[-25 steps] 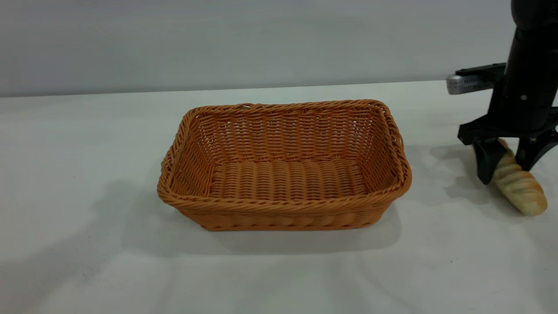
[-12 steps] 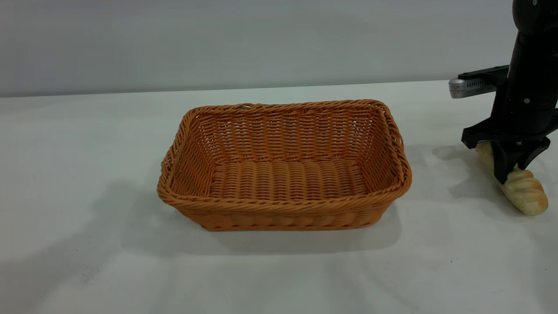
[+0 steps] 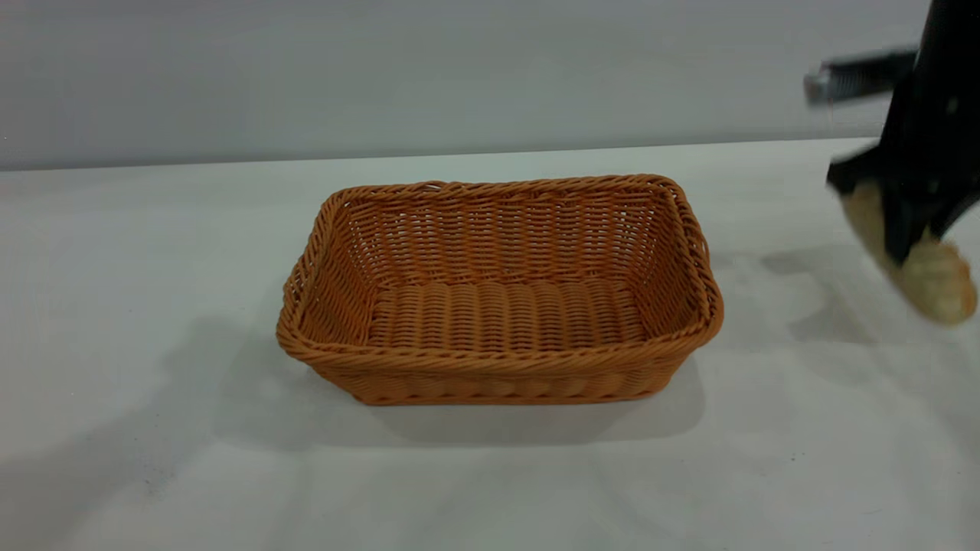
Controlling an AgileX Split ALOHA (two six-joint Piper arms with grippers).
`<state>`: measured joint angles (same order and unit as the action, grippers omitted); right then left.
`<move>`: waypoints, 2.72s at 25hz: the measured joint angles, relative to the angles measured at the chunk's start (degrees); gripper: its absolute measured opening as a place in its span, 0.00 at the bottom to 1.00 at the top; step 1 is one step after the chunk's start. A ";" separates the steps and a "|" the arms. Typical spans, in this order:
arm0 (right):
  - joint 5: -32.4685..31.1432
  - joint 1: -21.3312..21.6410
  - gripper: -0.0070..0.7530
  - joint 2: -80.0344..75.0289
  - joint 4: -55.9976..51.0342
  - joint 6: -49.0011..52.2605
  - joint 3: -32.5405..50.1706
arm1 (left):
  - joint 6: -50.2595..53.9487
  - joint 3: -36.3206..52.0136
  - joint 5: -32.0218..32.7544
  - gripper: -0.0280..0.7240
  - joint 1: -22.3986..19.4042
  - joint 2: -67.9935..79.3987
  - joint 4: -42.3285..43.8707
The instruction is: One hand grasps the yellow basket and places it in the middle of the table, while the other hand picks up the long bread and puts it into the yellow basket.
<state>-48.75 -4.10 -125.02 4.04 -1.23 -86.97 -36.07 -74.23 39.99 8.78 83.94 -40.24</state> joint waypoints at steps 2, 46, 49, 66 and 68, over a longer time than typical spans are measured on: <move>-1.32 -0.21 0.10 3.13 -0.55 -0.06 0.00 | 0.00 0.00 0.00 0.81 0.00 -0.05 0.00; 13.84 -29.56 0.67 2.59 -17.37 -14.45 0.00 | -0.12 0.00 5.60 0.81 0.00 -0.33 1.92; 13.95 -29.58 0.67 5.29 -16.98 -14.72 0.00 | -0.12 0.00 5.60 0.81 0.00 -1.37 2.05; 0.94 -21.86 0.55 25.13 -12.56 -14.35 0.00 | 7.82 1.13 9.58 0.81 0.00 -16.14 13.29; -1.44 -20.80 0.53 28.18 -12.45 -14.35 0.00 | 8.77 3.62 9.51 0.81 0.00 -18.74 14.49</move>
<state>-50.19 -24.90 -96.85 -8.41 -15.58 -86.97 -27.30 -70.62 49.50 8.78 65.20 -25.75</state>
